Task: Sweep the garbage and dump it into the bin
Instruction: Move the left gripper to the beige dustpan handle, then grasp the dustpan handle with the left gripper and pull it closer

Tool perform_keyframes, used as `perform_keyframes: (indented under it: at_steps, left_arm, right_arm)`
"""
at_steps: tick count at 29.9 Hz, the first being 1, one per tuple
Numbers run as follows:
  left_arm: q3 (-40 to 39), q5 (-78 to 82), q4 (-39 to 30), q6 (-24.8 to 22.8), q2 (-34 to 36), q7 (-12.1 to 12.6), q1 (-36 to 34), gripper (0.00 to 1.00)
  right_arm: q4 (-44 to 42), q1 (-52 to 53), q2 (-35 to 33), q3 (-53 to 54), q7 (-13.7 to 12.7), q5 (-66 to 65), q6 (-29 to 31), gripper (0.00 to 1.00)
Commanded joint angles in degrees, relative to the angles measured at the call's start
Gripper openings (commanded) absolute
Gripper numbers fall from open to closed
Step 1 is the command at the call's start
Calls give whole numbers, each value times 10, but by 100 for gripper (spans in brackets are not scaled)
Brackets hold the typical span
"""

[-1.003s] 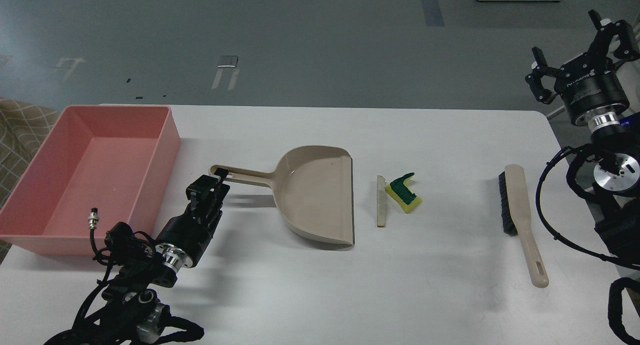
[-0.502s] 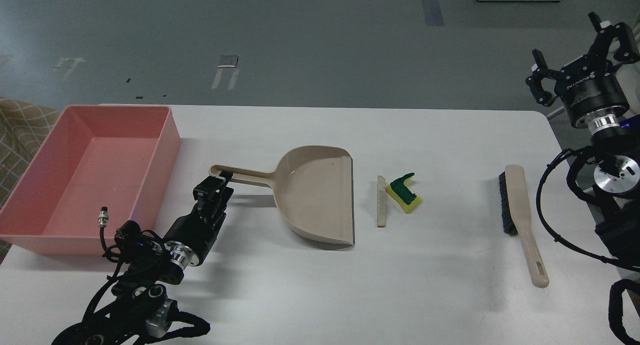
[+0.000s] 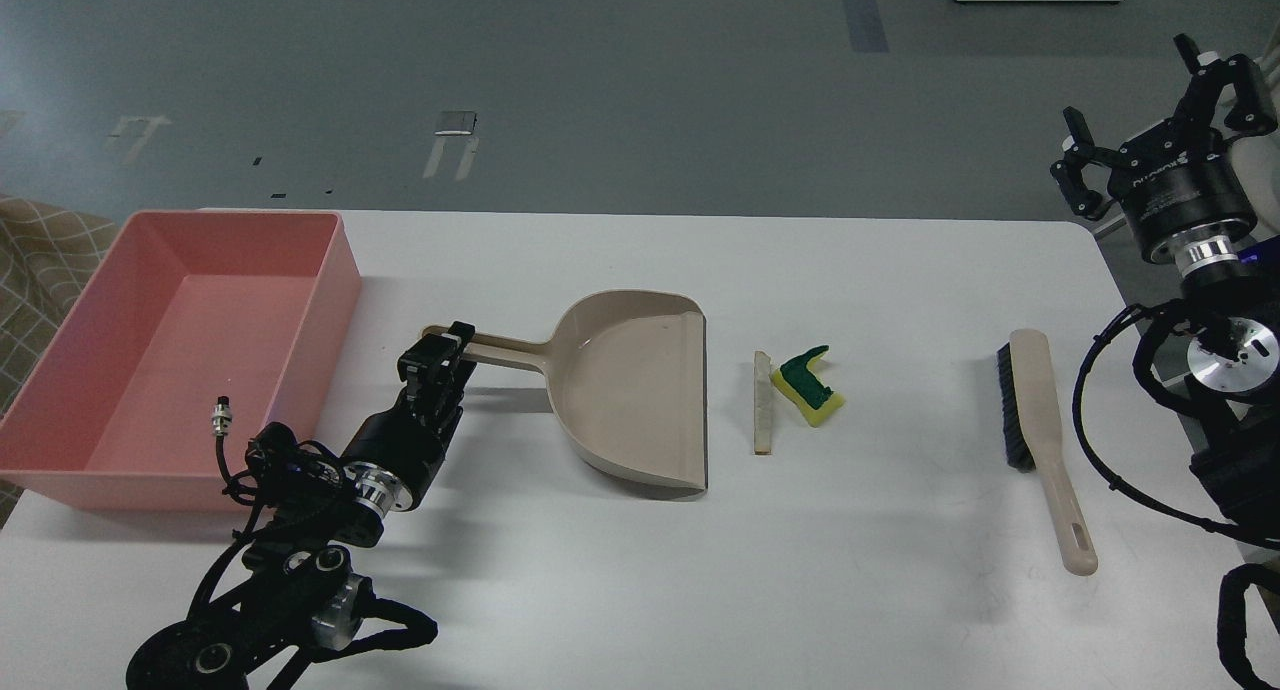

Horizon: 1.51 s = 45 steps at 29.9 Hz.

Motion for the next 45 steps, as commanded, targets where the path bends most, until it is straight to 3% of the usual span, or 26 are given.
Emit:
perform_keyframes:
  at_steps: [1, 12, 30, 36, 45]
  left_arm:
    - [1, -1, 1, -1, 0, 0, -5, 48]
    - [2, -1, 40, -3, 0, 1, -11, 50]
    - [2, 0, 47, -3, -8, 4, -30, 51]
    - [2, -1, 67, -3, -16, 4, -46, 61]
    - [2, -1, 69, -2, -21, 4, -53, 63]
  right_arm:
    - [0, 0, 0, 0, 0, 0, 0, 100]
    - [0, -1, -1, 0, 0, 0, 0, 100]
    - [-1, -2, 0, 0, 0, 0, 0, 100]
    - [-1, -5, 0, 0, 0, 0, 0, 100]
    - [-2, -5, 0, 0, 0, 0, 0, 100]
